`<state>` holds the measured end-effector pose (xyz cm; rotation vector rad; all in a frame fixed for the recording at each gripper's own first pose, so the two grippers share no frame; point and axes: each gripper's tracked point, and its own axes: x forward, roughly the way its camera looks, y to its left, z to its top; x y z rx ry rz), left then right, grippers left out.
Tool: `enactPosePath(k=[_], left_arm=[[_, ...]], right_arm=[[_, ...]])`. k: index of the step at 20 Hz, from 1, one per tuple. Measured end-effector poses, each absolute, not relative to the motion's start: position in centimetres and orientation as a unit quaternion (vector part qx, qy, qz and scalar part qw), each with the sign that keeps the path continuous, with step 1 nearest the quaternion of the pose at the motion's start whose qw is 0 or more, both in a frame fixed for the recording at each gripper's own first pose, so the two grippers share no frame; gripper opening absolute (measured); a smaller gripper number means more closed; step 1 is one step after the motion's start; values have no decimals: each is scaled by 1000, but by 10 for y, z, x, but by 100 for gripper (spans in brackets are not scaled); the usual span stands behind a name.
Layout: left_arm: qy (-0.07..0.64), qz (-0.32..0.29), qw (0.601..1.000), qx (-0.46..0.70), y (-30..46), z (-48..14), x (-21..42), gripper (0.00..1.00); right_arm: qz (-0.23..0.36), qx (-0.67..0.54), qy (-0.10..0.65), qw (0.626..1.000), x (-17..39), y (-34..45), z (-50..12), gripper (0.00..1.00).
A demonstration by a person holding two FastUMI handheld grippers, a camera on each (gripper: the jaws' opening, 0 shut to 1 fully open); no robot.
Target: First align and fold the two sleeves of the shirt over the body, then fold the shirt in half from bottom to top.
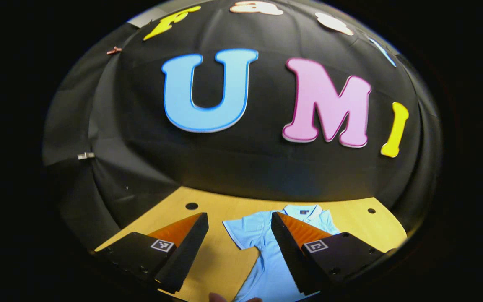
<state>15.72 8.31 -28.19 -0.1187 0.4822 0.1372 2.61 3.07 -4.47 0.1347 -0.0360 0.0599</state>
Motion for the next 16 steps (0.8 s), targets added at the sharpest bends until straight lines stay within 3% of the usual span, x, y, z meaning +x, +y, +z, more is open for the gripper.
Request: enactPosePath(k=[1, 5, 8, 16], left_arm=[[261, 67, 961, -64, 81, -302, 169, 96], [404, 35, 904, -135, 57, -406, 204, 97], [482, 50, 865, -132, 62, -473, 227, 97], [554, 81, 824, -91, 77, -530, 248, 97]], right_arm=[[34, 60, -9, 998, 20, 30, -50, 91], [38, 46, 31, 998, 10, 25, -74, 91], [36, 37, 39, 998, 8, 14, -83, 91], [23, 48, 74, 996, 7, -9, -117, 91]])
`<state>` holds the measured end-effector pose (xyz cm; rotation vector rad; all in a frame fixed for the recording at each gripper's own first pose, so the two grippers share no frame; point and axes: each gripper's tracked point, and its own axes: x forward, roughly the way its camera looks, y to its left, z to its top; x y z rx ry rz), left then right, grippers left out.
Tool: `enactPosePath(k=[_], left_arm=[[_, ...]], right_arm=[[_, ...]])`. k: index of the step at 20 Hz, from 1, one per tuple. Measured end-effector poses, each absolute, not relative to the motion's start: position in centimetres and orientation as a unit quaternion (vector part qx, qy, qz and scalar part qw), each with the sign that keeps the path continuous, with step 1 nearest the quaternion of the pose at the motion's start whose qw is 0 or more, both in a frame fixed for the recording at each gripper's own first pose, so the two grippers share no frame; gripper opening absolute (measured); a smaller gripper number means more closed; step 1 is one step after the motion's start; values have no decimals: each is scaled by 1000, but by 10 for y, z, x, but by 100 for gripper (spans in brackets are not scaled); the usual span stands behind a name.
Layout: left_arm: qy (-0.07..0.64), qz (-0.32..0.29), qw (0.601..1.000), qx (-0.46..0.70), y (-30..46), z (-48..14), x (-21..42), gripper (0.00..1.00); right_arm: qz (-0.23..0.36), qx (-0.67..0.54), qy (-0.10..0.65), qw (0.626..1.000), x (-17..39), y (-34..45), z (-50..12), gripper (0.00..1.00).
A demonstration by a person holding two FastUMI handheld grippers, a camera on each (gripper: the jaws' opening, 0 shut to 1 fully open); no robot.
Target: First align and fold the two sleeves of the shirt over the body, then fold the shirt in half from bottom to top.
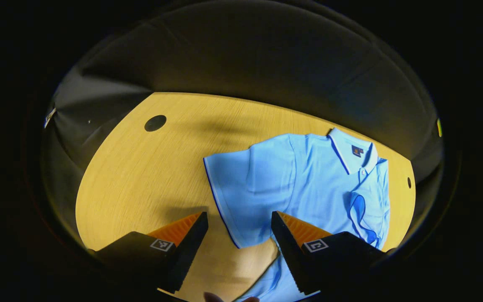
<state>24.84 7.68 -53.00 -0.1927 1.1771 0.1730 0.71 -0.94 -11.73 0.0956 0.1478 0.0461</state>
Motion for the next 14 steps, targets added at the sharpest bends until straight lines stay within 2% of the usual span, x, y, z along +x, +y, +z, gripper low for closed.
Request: enactPosePath(k=[7, 13, 14], left_arm=[[558, 103, 819, -78, 82, -547, 253, 98], [550, 95, 824, -95, 69, -543, 261, 22], [545, 99, 826, -102, 69, -542, 262, 17]], right_arm=[[20, 52, 98, 994, 1, -17, -135, 91], [13, 55, 111, 992, 1, -25, -144, 91], [12, 56, 113, 992, -1, -26, -144, 91]])
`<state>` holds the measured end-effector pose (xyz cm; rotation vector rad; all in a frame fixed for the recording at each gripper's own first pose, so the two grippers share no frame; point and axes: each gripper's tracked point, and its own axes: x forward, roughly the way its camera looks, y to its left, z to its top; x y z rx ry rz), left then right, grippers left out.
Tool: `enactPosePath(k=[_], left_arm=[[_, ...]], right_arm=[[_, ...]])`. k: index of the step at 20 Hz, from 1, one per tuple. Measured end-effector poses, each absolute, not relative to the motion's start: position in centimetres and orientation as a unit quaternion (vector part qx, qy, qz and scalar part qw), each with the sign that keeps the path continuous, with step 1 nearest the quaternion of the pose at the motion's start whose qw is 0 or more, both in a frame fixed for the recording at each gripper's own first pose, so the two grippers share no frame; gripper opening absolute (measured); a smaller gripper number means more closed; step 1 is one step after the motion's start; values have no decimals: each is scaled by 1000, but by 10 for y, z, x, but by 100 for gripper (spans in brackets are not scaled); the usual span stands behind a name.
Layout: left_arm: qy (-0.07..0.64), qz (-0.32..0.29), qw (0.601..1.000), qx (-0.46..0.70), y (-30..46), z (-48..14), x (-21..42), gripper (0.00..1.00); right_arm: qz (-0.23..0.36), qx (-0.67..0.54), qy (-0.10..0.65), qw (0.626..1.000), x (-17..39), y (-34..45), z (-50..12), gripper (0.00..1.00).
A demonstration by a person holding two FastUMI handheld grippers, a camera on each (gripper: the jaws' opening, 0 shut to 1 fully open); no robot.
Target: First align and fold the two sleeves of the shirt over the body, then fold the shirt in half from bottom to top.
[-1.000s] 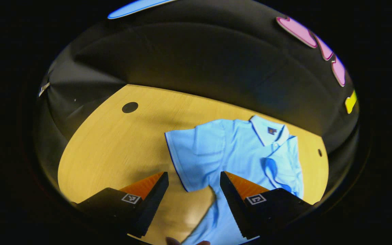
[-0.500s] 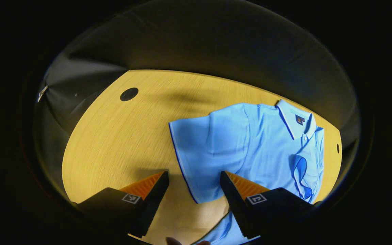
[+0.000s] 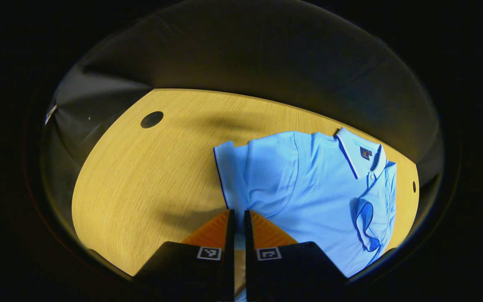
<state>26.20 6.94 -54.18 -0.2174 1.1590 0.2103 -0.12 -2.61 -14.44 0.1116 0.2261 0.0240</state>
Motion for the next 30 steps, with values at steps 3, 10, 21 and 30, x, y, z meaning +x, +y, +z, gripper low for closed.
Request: enactPosePath(k=[3, 10, 21, 30], left_arm=[[535, 105, 828, -134, 70, -539, 264, 7], [512, 97, 840, -150, 69, -529, 270, 6], [437, 1, 893, -109, 4, -459, 294, 6], [413, -159, 897, -18, -124, -430, 261, 6]], right_arm=[[12, 55, 118, 991, -4, -28, -148, 91], [15, 57, 126, 990, -6, -26, -153, 91], [6, 70, 137, 988, -12, -32, -159, 91], [-7, 77, 146, 986, -22, -40, -162, 91]])
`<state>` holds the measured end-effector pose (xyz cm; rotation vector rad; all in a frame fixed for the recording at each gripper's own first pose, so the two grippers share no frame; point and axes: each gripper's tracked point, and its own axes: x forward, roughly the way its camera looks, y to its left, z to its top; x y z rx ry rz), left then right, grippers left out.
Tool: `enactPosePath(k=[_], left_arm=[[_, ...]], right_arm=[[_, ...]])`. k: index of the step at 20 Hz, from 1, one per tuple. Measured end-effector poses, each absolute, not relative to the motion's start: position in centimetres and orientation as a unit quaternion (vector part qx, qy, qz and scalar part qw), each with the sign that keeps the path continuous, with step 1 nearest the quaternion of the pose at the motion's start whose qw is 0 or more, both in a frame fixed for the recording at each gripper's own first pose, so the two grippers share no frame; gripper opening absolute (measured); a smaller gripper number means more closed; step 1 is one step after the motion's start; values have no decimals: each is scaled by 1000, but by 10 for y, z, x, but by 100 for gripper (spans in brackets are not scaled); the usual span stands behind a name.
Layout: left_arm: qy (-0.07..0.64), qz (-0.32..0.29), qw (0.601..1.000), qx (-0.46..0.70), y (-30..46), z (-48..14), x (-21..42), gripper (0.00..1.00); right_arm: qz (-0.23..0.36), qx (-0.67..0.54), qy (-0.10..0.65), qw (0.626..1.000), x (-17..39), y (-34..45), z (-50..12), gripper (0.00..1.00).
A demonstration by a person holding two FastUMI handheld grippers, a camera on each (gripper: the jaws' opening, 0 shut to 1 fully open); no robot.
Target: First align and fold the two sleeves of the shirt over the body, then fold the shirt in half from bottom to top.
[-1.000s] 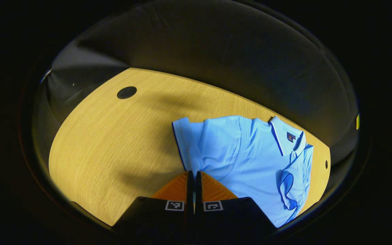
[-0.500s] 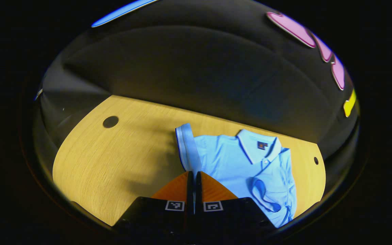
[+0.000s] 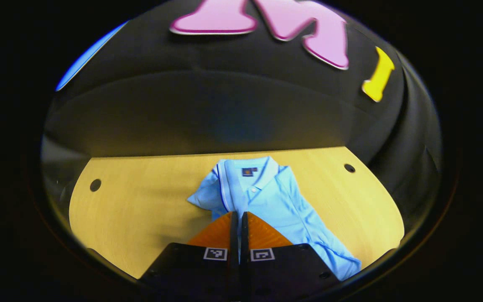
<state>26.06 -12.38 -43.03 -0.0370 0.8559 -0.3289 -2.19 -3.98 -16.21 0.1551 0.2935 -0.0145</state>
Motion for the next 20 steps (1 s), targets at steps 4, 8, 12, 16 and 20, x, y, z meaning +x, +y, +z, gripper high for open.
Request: enactPosePath(k=[4, 8, 12, 16, 20], left_arm=[[421, -219, 880, 37, -164, -443, 237, 6], [425, -261, 862, 91, -185, -459, 217, 6], [425, -285, 846, 149, -191, -473, 208, 6], [433, -293, 826, 209, -190, -494, 195, 6], [429, -283, 828, 223, -190, -500, 198, 6]], right_arm=[[-16, 79, 152, 985, -28, -47, -165, 91], [-23, 81, 157, 984, -31, -53, -169, 91], [-29, 84, 165, 982, -35, -57, -174, 91], [-31, 84, 165, 982, -36, -58, -173, 92], [-34, 85, 166, 982, -39, -60, -174, 92]])
